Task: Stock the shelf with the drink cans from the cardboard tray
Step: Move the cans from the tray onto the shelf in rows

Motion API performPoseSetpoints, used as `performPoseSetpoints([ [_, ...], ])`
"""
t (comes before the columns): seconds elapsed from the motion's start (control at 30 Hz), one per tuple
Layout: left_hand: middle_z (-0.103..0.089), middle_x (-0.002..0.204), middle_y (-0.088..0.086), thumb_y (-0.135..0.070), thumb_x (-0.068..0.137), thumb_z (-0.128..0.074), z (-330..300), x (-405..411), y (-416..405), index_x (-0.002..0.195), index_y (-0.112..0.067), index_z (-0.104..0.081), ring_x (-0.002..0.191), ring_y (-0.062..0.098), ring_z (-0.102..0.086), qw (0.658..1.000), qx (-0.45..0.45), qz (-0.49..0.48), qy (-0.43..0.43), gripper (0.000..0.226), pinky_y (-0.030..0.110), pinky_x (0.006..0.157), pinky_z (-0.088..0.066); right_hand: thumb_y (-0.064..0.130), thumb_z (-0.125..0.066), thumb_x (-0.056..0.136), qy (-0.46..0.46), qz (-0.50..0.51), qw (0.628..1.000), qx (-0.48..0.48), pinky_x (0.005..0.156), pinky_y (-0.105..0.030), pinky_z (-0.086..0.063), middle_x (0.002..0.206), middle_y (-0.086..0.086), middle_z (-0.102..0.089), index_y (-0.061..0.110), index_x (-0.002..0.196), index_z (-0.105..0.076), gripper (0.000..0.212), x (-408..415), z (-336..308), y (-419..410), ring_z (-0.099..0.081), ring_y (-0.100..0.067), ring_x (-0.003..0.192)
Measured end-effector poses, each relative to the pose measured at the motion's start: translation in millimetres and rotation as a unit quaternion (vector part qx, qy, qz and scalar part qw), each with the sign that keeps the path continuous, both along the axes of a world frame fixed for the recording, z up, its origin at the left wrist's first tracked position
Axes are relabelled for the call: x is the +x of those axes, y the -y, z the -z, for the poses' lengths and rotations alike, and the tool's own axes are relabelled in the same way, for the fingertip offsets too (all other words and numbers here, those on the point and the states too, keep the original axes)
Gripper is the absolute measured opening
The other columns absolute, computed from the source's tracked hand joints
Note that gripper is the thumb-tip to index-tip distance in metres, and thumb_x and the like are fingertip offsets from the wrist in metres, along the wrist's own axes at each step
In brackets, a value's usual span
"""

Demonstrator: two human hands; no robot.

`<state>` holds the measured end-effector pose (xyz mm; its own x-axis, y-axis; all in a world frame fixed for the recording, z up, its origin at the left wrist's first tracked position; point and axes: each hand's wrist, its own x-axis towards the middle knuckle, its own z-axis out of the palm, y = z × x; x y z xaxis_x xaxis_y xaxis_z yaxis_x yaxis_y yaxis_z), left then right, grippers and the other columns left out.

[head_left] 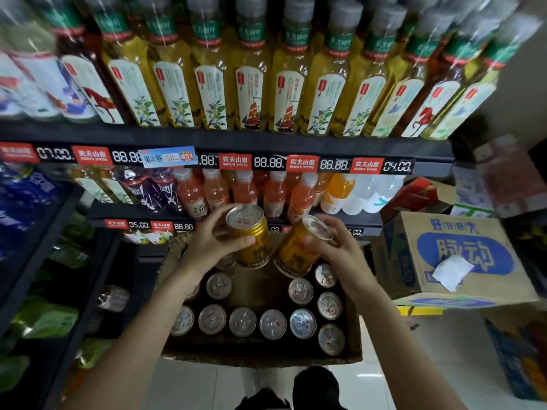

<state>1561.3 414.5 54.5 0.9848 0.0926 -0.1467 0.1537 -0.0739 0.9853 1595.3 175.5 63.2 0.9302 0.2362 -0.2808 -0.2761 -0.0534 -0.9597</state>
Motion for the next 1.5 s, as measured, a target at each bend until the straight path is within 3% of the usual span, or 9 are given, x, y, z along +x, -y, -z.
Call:
performPoseSetpoints([
  [0.13,-0.072,0.092,-0.019,-0.075,0.03,-0.076,-50.6,6.5,21.7,0.089,-0.042,-0.068,0.09,-0.002,-0.066,0.997,-0.063,0.011,0.038,0.069,0.027,0.079,-0.05,0.031,-0.073,0.073,-0.012,0.019,0.998,0.067,0.089,-0.037,-0.05,0.12,-0.002,-0.064,0.027,0.123,-0.057,0.053,-2.7,-44.4,13.8,-0.062,-0.02,0.11],
  [0.27,-0.072,0.084,-0.019,-0.079,0.03,-0.072,-103.7,15.3,47.3,0.08,-0.045,-0.071,0.081,-0.004,-0.067,0.994,-0.065,0.037,0.08,0.06,0.016,0.066,-0.051,0.035,-0.076,0.068,0.048,0.011,0.997,0.057,0.078,-0.03,-0.052,0.112,-0.003,-0.067,0.027,0.114,-0.06,0.049,-2.0,-91.5,34.8,-0.065,-0.017,0.101],
  [0.5,-0.074,0.085,-0.014,-0.035,0.08,-0.058,-198.7,43.7,98.3,0.096,-0.025,-0.064,0.083,0.001,-0.068,0.98,-0.069,0.057,0.178,0.02,0.016,0.068,-0.053,0.061,-0.081,0.043,0.213,-0.024,0.976,0.046,0.082,-0.031,-0.05,0.098,0.004,-0.069,0.038,0.095,-0.069,0.058,32.4,-186.7,87.7,-0.066,-0.012,0.093],
  [0.77,-0.073,0.079,-0.014,-0.038,0.094,-0.04,-314.5,112.3,161.3,0.091,-0.028,-0.063,0.077,0.001,-0.068,0.955,-0.036,0.026,0.293,0.025,0.024,0.071,-0.054,0.04,-0.056,0.083,0.305,-0.033,0.952,0.015,0.07,-0.024,-0.054,0.069,0.008,-0.072,0.021,0.081,-0.069,0.023,104.5,-302.4,133.4,-0.067,-0.003,0.067],
  [0.9,-0.068,0.097,-0.015,-0.042,0.094,-0.046,-353.8,169.4,183.9,0.106,-0.027,-0.06,0.095,0.002,-0.063,0.943,0.032,0.01,0.331,0.024,0.03,0.093,-0.047,0.042,-0.053,0.085,0.352,-0.022,0.935,-0.031,0.081,-0.034,-0.05,0.067,0.009,-0.068,0.02,0.083,-0.063,0.024,158.0,-348.9,149.8,-0.062,-0.008,0.07],
  [1.03,-0.058,0.117,-0.003,-0.05,0.085,-0.057,-365.2,227.7,198.8,0.123,-0.024,-0.048,0.111,0.015,-0.055,0.936,0.126,-0.043,0.325,0.047,0.03,0.095,-0.042,0.035,-0.055,0.09,0.382,-0.015,0.922,-0.066,0.097,-0.041,-0.046,0.091,-0.001,-0.064,0.015,0.101,-0.062,0.023,217.0,-371.1,160.0,-0.06,-0.016,0.088],
  [1.23,-0.054,0.122,0.0,-0.05,0.079,-0.066,-361.3,292.8,212.8,0.119,-0.021,-0.047,0.112,0.018,-0.052,0.923,0.233,-0.135,0.275,0.053,0.034,0.093,-0.044,0.034,-0.063,0.086,0.378,0.022,0.919,-0.11,0.084,-0.033,-0.05,0.095,-0.003,-0.06,0.011,0.11,-0.053,0.036,301.1,-375.4,152.1,-0.059,-0.018,0.091],
  [1.37,-0.051,0.13,0.003,-0.051,0.082,-0.062,-363.6,313.0,215.3,0.123,-0.016,-0.048,0.118,0.021,-0.048,0.894,0.327,-0.176,0.249,0.056,0.025,0.084,-0.036,0.045,-0.071,0.076,0.378,0.036,0.916,-0.132,0.059,-0.022,-0.045,0.091,-0.004,-0.063,0.005,0.107,-0.06,0.052,341.0,-371.4,139.2,-0.06,-0.015,0.079],
  [1.5,-0.049,0.132,0.005,-0.051,0.087,-0.055,-366.6,324.8,212.0,0.127,-0.012,-0.044,0.12,0.022,-0.048,0.873,0.384,-0.181,0.238,0.058,0.025,0.08,-0.036,0.052,-0.077,0.066,0.359,0.036,0.923,-0.133,0.07,-0.03,-0.05,0.099,-0.007,-0.064,0.004,0.113,-0.059,0.069,366.5,-369.3,128.1,-0.062,-0.019,0.087],
])
